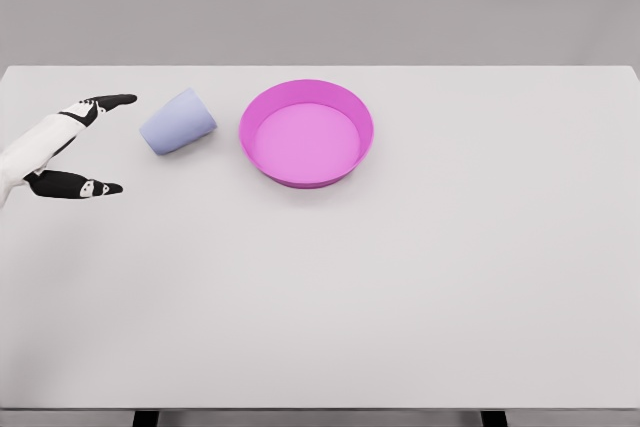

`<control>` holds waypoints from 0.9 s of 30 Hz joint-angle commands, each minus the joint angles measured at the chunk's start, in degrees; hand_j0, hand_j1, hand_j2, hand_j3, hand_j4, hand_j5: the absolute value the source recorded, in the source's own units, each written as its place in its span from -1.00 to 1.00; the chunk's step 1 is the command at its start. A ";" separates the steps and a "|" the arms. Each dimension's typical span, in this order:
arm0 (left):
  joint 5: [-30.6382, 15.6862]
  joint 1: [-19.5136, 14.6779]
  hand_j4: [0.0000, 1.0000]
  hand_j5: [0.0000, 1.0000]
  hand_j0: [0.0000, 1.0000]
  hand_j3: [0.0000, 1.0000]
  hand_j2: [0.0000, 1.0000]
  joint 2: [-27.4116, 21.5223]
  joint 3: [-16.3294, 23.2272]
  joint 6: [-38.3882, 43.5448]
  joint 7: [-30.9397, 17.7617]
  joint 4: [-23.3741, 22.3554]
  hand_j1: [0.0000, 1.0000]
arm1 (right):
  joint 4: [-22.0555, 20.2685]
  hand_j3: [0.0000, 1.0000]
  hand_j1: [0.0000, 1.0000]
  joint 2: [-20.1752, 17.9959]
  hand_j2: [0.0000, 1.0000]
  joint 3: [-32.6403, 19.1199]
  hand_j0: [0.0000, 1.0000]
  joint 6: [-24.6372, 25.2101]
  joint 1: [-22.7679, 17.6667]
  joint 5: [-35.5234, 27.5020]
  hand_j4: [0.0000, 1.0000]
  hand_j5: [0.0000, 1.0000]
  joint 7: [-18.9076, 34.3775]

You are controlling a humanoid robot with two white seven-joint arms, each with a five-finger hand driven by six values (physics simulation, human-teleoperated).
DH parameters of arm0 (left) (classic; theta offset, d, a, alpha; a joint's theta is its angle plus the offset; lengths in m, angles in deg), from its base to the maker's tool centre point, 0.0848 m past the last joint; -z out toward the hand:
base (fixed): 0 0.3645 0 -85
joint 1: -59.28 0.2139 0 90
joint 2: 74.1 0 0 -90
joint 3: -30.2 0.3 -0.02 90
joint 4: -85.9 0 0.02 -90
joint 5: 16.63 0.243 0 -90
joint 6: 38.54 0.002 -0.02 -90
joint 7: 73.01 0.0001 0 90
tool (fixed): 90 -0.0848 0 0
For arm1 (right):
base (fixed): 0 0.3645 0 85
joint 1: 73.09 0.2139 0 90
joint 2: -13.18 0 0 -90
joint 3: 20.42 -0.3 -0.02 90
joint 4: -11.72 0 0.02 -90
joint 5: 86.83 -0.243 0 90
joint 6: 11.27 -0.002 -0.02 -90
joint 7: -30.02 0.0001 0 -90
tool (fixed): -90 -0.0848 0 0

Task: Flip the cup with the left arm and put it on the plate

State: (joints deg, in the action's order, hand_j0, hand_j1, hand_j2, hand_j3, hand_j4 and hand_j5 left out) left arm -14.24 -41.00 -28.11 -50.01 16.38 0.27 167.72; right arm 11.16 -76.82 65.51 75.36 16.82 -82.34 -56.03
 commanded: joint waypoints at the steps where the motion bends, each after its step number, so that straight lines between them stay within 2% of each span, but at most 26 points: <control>1: -0.37 0.00 1.00 1.00 1.00 1.00 1.00 -0.02 -0.03 0.08 0.03 0.01 1.00 | -0.23 1.00 1.00 0.00 1.00 -0.06 1.00 -0.06 0.00 0.00 1.00 1.00 0.00; 8: -0.28 0.09 1.00 1.00 1.00 1.00 1.00 0.07 0.23 0.08 -0.06 0.01 1.00 | 0.13 1.00 1.00 0.00 1.00 0.03 1.00 0.12 -0.17 0.00 1.00 1.00 0.00; 14: 1.83 0.97 1.00 1.00 1.00 1.00 1.00 0.59 0.67 0.08 -0.06 0.10 1.00 | 0.13 1.00 1.00 0.00 1.00 0.03 1.00 0.03 -0.17 0.00 1.00 1.00 0.00; 15: 2.44 1.05 1.00 1.00 1.00 1.00 1.00 0.68 0.76 0.08 -0.06 0.27 1.00 | 0.13 1.00 1.00 0.00 1.00 0.03 1.00 0.03 -0.17 0.00 1.00 1.00 0.00; 16: 5.78 0.97 1.00 1.00 1.00 1.00 1.00 1.47 0.58 0.08 -0.06 0.36 1.00 | 0.13 1.00 1.00 0.00 1.00 0.03 1.00 0.12 -0.17 0.00 1.00 1.00 0.00; 18: 6.31 0.88 1.00 1.00 1.00 1.00 1.00 3.75 -0.38 0.08 0.03 -0.08 1.00 | 0.13 1.00 1.00 0.00 1.00 0.03 1.00 0.03 -0.17 0.00 1.00 1.00 0.00; 22: 5.52 0.79 1.00 1.00 1.00 1.00 1.00 9.47 -5.74 0.08 0.20 0.10 1.00 | 0.13 1.00 1.00 0.00 1.00 0.03 1.00 0.12 -0.17 0.00 1.00 1.00 0.00; 27: 5.35 0.53 1.00 1.00 1.00 1.00 1.00 10.00 -6.36 0.08 0.20 0.36 1.00 | 0.13 1.00 1.00 0.00 1.00 0.03 1.00 0.12 -0.17 0.00 1.00 1.00 0.00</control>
State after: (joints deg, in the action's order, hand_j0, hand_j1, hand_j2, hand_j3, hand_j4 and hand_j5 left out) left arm -8.51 -40.39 -18.56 -55.86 16.39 0.43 168.06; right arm 11.28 -76.82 65.54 75.47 16.65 -82.34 -56.04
